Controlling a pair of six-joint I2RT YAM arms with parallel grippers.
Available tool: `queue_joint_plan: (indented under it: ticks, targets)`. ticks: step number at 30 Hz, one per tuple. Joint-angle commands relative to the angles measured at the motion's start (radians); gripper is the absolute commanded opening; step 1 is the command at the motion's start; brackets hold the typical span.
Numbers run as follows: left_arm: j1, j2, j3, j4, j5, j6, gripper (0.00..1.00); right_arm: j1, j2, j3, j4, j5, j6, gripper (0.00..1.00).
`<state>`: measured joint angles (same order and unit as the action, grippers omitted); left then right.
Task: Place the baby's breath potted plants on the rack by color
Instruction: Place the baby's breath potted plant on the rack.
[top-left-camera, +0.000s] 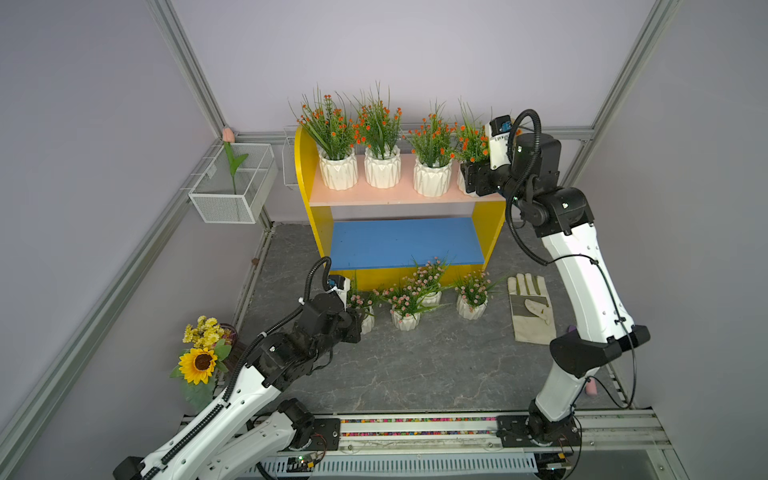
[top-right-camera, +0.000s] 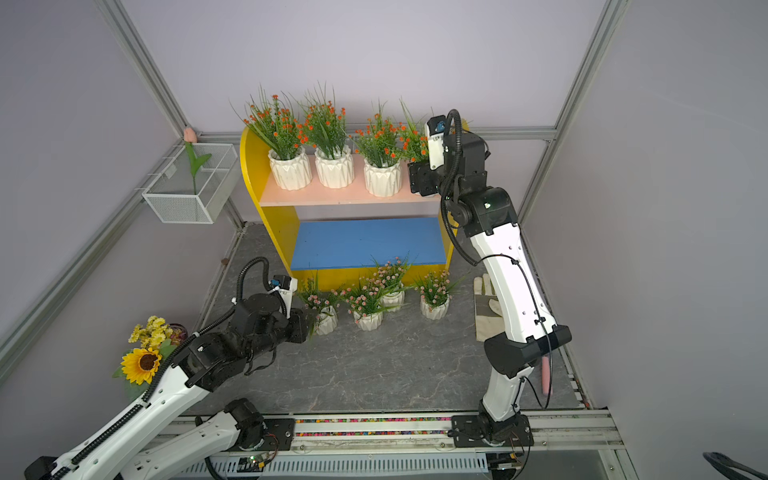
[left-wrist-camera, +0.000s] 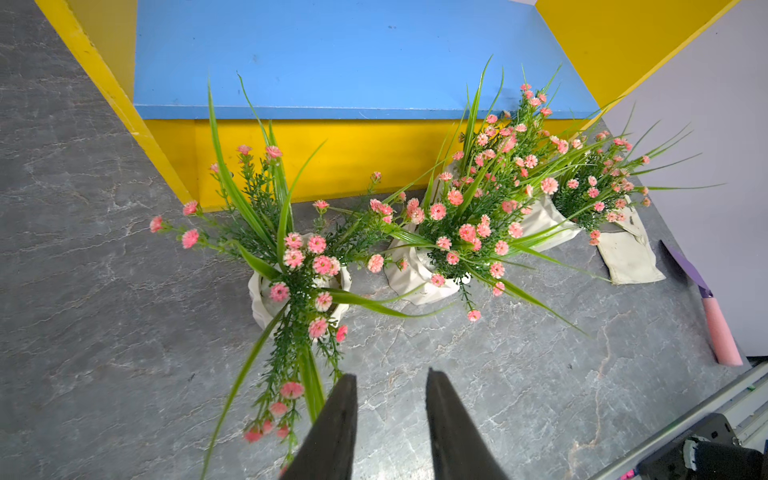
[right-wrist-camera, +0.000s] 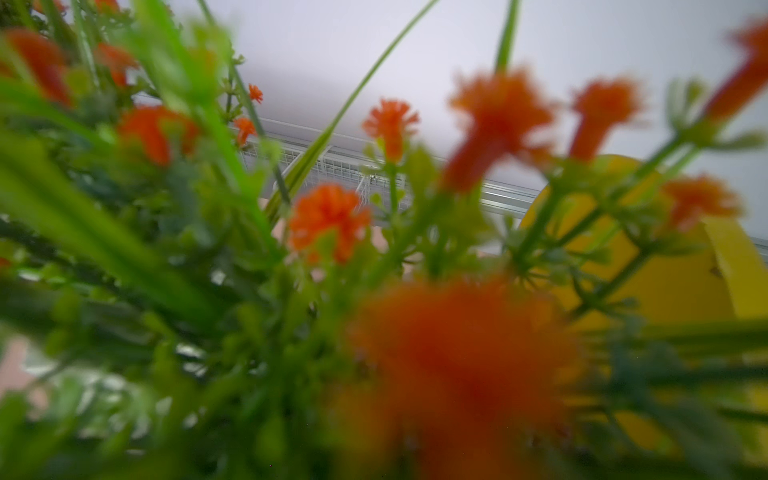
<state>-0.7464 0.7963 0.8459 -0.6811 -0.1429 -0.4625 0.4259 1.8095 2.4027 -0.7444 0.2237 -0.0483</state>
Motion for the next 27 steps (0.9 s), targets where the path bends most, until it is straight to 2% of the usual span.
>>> queue_joint_plan:
  ticks: [1, 16, 27]
  targets:
    - [0.004, -0.012, -0.008, -0.017, -0.027, -0.015, 0.33, -0.01, 0.014, 0.067, 0.067, 0.013, 0.016, 0.6]
    - [0.004, -0.005, 0.009, -0.031, -0.046, -0.007, 0.33, -0.052, 0.129, 0.213, 0.01, -0.027, 0.063, 0.64]
    - [0.004, 0.0, 0.013, -0.035, -0.053, -0.001, 0.36, -0.061, 0.16, 0.219, 0.005, -0.04, 0.084, 0.84]
